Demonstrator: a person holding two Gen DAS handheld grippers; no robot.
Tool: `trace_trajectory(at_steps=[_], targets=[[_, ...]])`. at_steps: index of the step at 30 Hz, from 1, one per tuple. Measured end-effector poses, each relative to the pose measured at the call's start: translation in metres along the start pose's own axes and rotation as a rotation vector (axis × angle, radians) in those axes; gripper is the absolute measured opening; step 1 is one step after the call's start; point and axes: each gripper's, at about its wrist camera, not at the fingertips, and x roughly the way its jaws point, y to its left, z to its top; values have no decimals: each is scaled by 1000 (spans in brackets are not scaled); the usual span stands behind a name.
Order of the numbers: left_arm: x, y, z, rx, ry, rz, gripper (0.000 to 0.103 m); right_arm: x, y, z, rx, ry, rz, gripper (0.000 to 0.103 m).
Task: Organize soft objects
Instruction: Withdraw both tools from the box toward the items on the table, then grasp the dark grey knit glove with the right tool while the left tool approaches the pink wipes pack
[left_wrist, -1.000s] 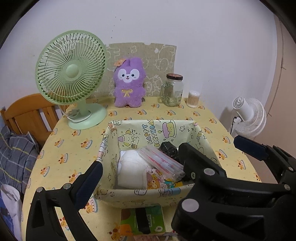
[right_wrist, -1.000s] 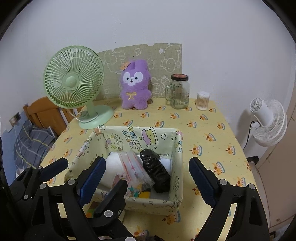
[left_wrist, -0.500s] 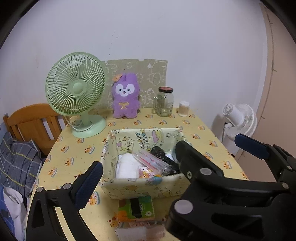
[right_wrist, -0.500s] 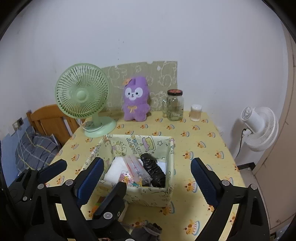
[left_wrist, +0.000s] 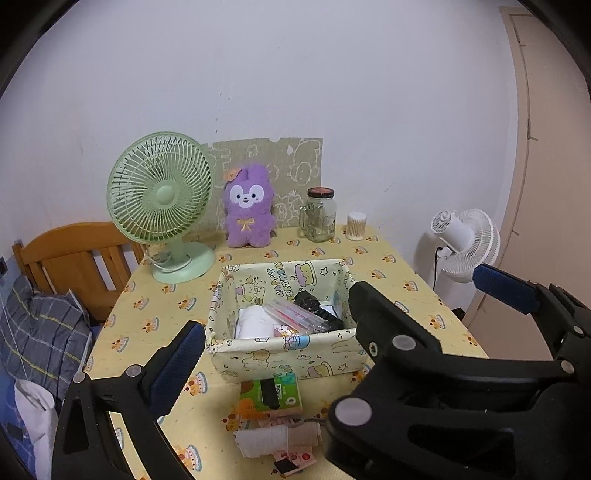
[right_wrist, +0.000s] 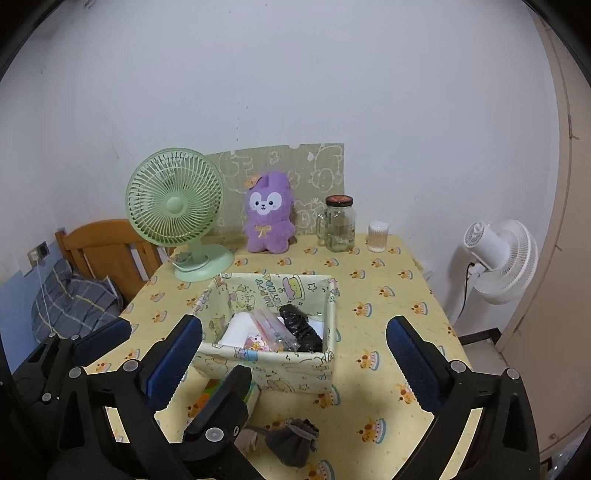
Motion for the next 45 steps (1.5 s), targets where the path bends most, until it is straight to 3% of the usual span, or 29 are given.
trace_trajectory(at_steps=[12, 28, 45], targets=[[-14, 0, -16, 3, -19, 2, 103, -22, 4, -16, 6, -32, -57, 103], [-5, 4, -48, -13, 16, 15, 103, -10, 8, -48, 20, 14, -46, 103], [14, 12, -86, -48, 59, 8, 103, 8, 13, -84, 1, 6, -80, 103]])
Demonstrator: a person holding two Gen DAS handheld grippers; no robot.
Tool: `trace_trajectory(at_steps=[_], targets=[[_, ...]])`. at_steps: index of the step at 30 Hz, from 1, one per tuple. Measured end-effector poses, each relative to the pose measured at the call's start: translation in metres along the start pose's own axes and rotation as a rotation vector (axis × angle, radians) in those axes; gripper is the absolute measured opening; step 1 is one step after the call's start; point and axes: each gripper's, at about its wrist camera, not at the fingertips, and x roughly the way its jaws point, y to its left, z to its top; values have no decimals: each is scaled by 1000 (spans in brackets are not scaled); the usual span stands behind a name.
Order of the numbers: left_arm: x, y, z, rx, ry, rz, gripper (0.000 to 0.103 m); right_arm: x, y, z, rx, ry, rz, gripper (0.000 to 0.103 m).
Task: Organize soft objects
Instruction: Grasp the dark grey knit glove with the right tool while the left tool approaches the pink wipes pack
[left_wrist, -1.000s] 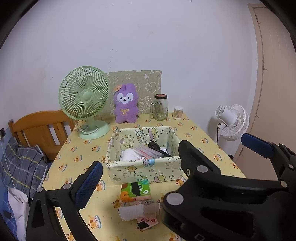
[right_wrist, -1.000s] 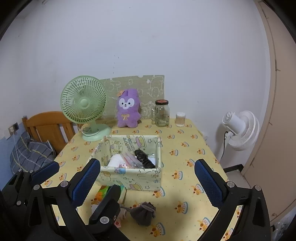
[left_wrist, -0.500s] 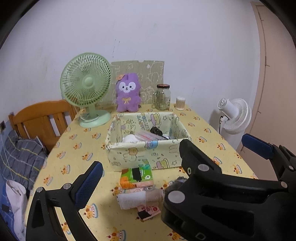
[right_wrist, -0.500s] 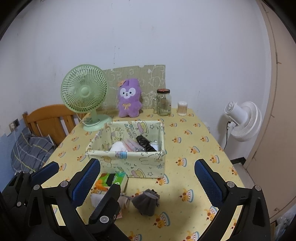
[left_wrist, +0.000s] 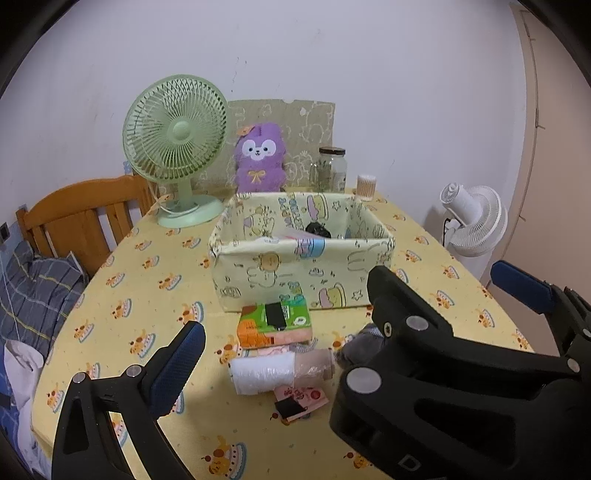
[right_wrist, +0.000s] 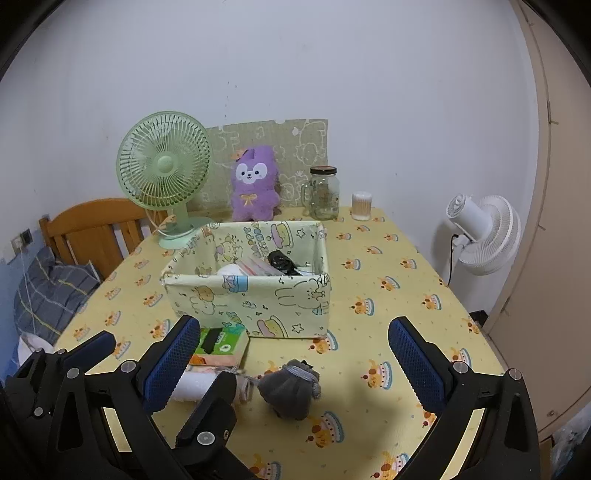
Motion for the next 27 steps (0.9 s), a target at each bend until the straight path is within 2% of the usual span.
trace_trajectory(at_steps=[6, 27], targets=[[11, 3, -13, -9, 24, -5, 103, 8, 2, -12, -14, 6, -20, 103], [53, 15, -52, -69, 130, 38, 103, 44, 4, -53, -49, 95, 14, 103]])
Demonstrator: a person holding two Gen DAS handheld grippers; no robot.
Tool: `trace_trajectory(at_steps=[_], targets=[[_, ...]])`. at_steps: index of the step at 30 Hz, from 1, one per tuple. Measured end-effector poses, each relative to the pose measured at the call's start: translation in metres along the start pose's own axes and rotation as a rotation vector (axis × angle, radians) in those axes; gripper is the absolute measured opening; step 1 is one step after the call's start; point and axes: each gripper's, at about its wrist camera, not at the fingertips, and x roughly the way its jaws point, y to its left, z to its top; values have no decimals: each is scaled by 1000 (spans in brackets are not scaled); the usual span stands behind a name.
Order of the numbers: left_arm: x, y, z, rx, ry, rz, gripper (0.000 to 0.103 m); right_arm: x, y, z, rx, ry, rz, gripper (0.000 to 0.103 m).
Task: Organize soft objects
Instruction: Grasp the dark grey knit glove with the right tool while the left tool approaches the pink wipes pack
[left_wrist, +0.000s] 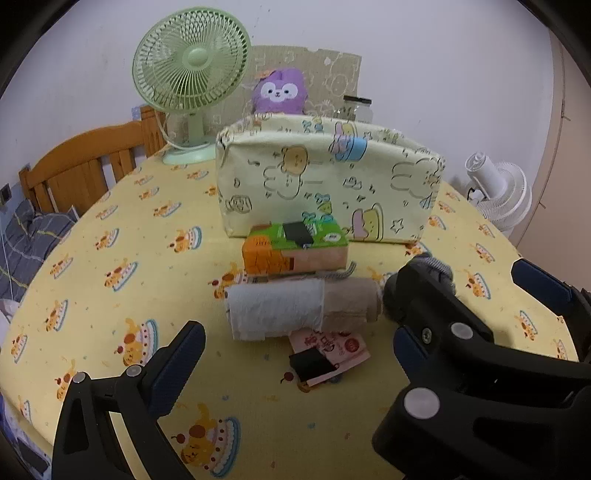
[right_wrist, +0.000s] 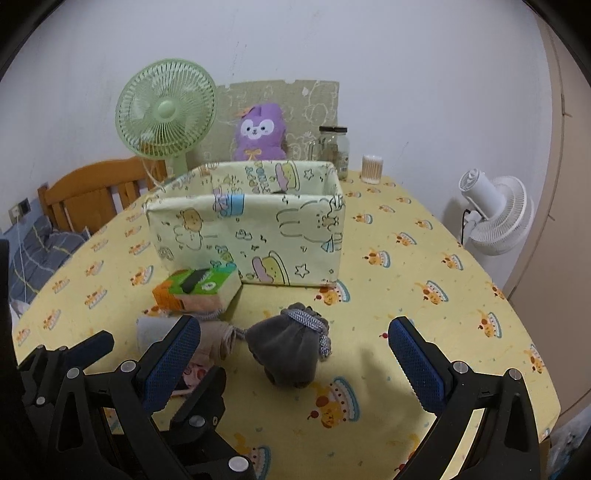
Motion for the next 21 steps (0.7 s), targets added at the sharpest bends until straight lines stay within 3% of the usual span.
trace_trajectory(at_steps=[6, 11, 13, 16, 21], targets=[[10, -1, -3, -3, 32, 4, 99, 11, -2, -5, 8, 39, -2, 103], [16, -1, -2, 3, 46, 13, 79, 17, -3, -5, 4, 53, -13, 103], [16, -2, -2, 7, 42, 27, 65, 18, -4, -5, 3, 59, -11, 103], [15, -2, -1, 6, 40, 25, 56, 20, -4, -4, 5, 62, -3, 103], [16, -3, 1, 9, 38, 26, 48, 23, -4, -3, 1, 65, 0, 103]])
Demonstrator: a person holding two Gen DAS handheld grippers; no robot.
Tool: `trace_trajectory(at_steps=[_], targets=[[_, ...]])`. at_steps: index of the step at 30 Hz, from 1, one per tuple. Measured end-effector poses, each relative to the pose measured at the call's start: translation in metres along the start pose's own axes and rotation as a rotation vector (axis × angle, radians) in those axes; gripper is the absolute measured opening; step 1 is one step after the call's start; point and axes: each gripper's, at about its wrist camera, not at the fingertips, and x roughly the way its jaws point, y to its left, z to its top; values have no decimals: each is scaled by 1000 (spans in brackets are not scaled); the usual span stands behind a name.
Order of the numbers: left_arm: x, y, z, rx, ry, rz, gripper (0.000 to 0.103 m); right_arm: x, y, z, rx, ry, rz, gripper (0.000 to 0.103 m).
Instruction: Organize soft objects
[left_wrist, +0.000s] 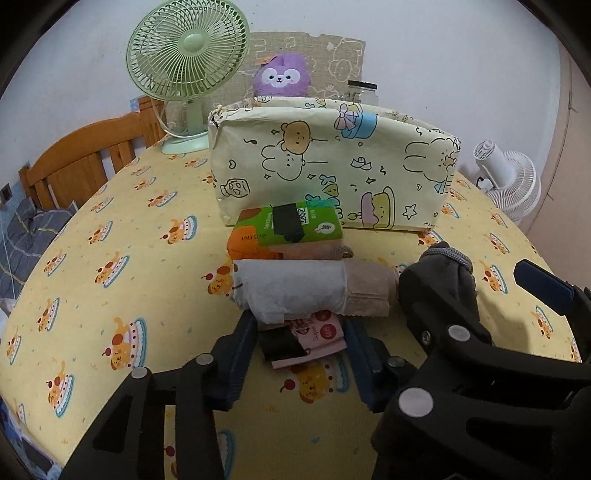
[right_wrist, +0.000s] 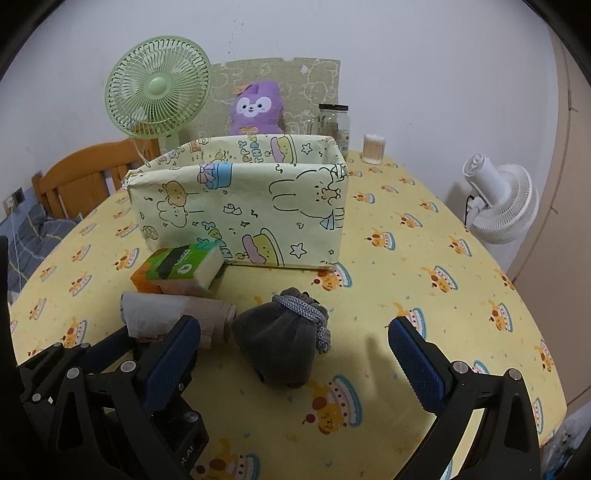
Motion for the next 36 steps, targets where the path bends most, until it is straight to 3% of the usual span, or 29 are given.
trace_trajectory(at_steps=[6, 9, 14, 18, 23, 28, 30, 32, 36], targets=[[-4, 1, -4, -1, -1, 25, 49, 3, 1, 0, -10, 13, 1, 103], [-6, 5, -7, -9, -1, 38, 58, 4, 4, -3, -16, 21, 16, 102], [-8, 4, -12, -2, -6, 46, 60, 4, 11, -8, -26, 29, 39, 102], [-10, 2, -13, 5, -8, 28, 44, 4, 11, -9, -21, 33, 38, 102], [-9, 2, -10, 1, -10, 27, 40, 7, 8, -8, -6, 39, 27, 101], [-6, 3, -6, -4, -15, 33, 40, 14, 4, -4, 15, 63, 31, 91], [-4, 1, -6, 0, -14, 37, 40, 18, 3, -3, 18, 77, 30, 83], [-3, 0, -5, 3, -13, 38, 40, 24, 1, -4, 27, 102, 40, 65], [-4, 0, -5, 5, -20, 40, 40, 22, 1, -4, 31, 97, 42, 58]])
